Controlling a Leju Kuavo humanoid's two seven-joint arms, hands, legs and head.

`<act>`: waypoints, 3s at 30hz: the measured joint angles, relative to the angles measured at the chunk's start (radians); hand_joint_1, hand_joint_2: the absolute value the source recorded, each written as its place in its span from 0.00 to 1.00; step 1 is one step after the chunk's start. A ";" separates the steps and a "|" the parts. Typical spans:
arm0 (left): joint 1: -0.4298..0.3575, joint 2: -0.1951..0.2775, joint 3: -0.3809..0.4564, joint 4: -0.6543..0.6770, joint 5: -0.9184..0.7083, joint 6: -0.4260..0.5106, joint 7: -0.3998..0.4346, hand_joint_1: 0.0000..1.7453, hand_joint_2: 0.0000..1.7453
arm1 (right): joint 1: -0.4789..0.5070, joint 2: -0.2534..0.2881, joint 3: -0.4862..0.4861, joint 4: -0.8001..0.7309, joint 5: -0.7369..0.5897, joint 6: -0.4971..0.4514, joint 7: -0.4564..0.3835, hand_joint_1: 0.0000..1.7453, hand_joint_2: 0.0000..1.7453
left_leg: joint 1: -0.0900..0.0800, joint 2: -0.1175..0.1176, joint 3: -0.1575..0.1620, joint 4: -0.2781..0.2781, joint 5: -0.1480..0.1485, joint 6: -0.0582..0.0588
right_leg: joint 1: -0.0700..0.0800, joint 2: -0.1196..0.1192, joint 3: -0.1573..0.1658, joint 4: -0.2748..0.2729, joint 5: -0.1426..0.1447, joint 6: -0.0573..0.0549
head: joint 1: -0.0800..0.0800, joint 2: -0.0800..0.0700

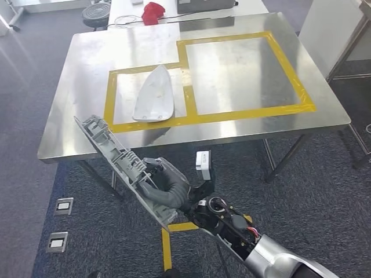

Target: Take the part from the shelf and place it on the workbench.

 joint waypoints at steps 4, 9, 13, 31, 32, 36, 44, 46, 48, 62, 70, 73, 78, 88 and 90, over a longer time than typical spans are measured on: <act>-0.009 -0.001 0.000 0.003 0.000 0.001 0.000 0.00 1.00 | -0.014 -0.005 -0.005 -0.004 0.003 -0.003 0.000 1.00 1.00 | 0.001 0.007 0.017 -0.008 0.004 0.012 | 0.006 -0.001 0.007 0.018 -0.048 0.022 | 0.001 0.000; -0.012 -0.011 0.000 0.003 -0.004 0.001 -0.004 0.00 1.00 | -0.036 -0.007 -0.016 -0.009 0.002 -0.004 -0.010 1.00 1.00 | 0.005 0.040 0.042 -0.014 -0.016 0.022 | 0.019 -0.070 -0.088 0.288 -0.205 0.024 | 0.005 0.000; -0.013 -0.018 0.000 0.003 -0.006 0.000 -0.003 0.00 1.00 | -0.049 -0.007 -0.022 -0.013 0.006 -0.007 -0.013 1.00 1.00 | 0.011 0.058 0.043 0.010 -0.028 0.012 | 0.014 -0.086 -0.034 0.149 -0.076 0.042 | 0.005 0.000; -0.022 -0.019 0.000 0.003 -0.008 0.001 0.001 0.00 1.00 | -0.061 0.011 -0.052 -0.057 -0.007 0.052 -0.074 1.00 1.00 | 0.006 0.028 0.091 0.062 -0.101 -0.005 | 0.029 -0.069 -0.025 0.040 -0.006 -0.015 | -0.002 0.000; -0.023 -0.020 0.000 0.003 -0.007 0.002 0.001 0.00 1.00 | -0.061 0.012 -0.056 -0.060 -0.006 0.052 -0.075 1.00 1.00 | 0.005 0.028 0.094 0.054 -0.106 -0.006 | 0.032 -0.068 -0.028 0.043 -0.007 -0.015 | -0.002 0.000; -0.021 -0.021 0.000 0.003 -0.006 0.006 0.003 0.00 1.00 | -0.061 0.012 -0.064 -0.071 0.004 0.048 -0.075 1.00 1.00 | 0.003 0.026 0.093 0.050 -0.110 -0.009 | 0.029 -0.069 -0.027 0.041 -0.010 -0.019 | 0.000 0.000; -0.031 -0.020 -0.006 0.003 -0.022 0.005 0.003 0.00 1.00 | -0.113 0.029 -0.076 -0.111 0.015 0.002 -0.064 1.00 1.00 | -0.001 0.025 0.093 0.053 -0.109 0.000 | 0.025 -0.070 -0.025 0.034 -0.004 -0.005 | 0.000 0.000; -0.035 -0.020 -0.008 0.003 -0.026 0.004 0.003 0.00 1.00 | -0.128 0.030 -0.083 -0.117 0.019 -0.018 -0.064 1.00 1.00 | -0.002 0.025 0.093 0.053 -0.108 0.002 | 0.024 -0.071 -0.025 0.033 -0.002 -0.002 | 0.000 0.000; -0.038 -0.020 -0.010 0.003 -0.029 0.003 0.003 0.00 1.00 | -0.139 0.031 -0.090 -0.119 0.020 -0.035 -0.064 1.00 1.00 | -0.002 0.025 0.093 0.053 -0.106 0.004 | 0.024 -0.071 -0.025 0.033 -0.001 0.000 | 0.000 0.000; -0.044 -0.017 -0.023 0.002 -0.039 -0.004 0.006 0.00 1.00 | -0.148 0.031 -0.123 -0.119 0.022 -0.075 -0.074 1.00 1.00 | -0.007 0.026 0.096 0.048 -0.117 0.023 | 0.019 -0.070 -0.024 0.043 0.009 0.018 | 0.000 0.000; -0.043 -0.016 -0.027 0.002 -0.042 -0.009 0.014 0.00 1.00 | -0.141 0.031 -0.125 -0.125 0.031 -0.076 -0.075 1.00 1.00 | 0.003 0.029 0.161 0.028 -0.155 0.038 | 0.013 -0.079 -0.217 0.359 -0.090 0.034 | 0.006 0.000; -0.041 -0.017 -0.028 0.002 -0.041 -0.010 0.015 0.00 1.00 | -0.135 0.031 -0.124 -0.125 0.034 -0.076 -0.073 1.00 1.00 | 0.011 0.028 0.192 0.029 -0.175 0.022 | 0.005 -0.083 -0.192 0.242 -0.005 0.044 | 0.006 0.000; -0.044 -0.014 -0.029 0.003 -0.036 -0.010 0.014 0.00 1.00 | -0.135 0.031 -0.123 -0.124 0.036 -0.074 -0.074 1.00 1.00 | 0.014 0.030 0.226 0.032 -0.208 -0.016 | 0.009 -0.087 -0.135 0.054 0.068 0.014 | -0.001 0.000; -0.031 -0.011 -0.029 0.003 -0.026 -0.009 0.009 0.00 1.00 | -0.124 0.040 -0.122 -0.117 0.041 -0.060 -0.074 1.00 1.00 | 0.009 0.032 -0.064 0.258 -0.309 -0.024 | 0.013 -0.060 0.066 0.008 -0.047 -0.024 | -0.009 0.000; -0.024 -0.007 -0.029 0.003 -0.023 -0.005 0.008 0.00 1.00 | -0.121 0.040 -0.121 -0.112 0.041 -0.055 -0.074 1.00 1.00 | -0.004 0.027 -0.069 0.113 -0.141 0.000 | 0.016 -0.054 0.104 0.006 -0.084 -0.019 | -0.009 0.000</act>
